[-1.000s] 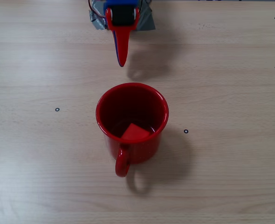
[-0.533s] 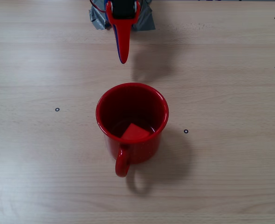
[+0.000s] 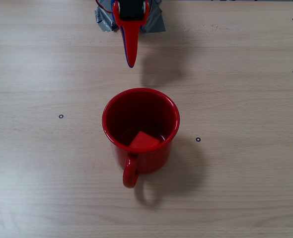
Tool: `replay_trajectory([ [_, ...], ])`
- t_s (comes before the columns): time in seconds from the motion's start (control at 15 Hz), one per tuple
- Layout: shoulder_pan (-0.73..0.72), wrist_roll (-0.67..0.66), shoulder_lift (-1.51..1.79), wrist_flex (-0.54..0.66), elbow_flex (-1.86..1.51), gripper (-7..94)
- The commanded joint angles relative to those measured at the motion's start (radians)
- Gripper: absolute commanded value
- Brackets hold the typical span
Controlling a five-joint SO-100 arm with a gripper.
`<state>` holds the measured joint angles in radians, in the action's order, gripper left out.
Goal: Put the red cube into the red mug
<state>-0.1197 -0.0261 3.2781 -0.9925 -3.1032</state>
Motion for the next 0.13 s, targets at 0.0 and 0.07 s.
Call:
replay_trajectory([
  [0.0,-0.002,-0.008,0.055,-0.011,-0.035,0],
  [0.07,-0.002,-0.008,0.055,-0.011,-0.035,0],
])
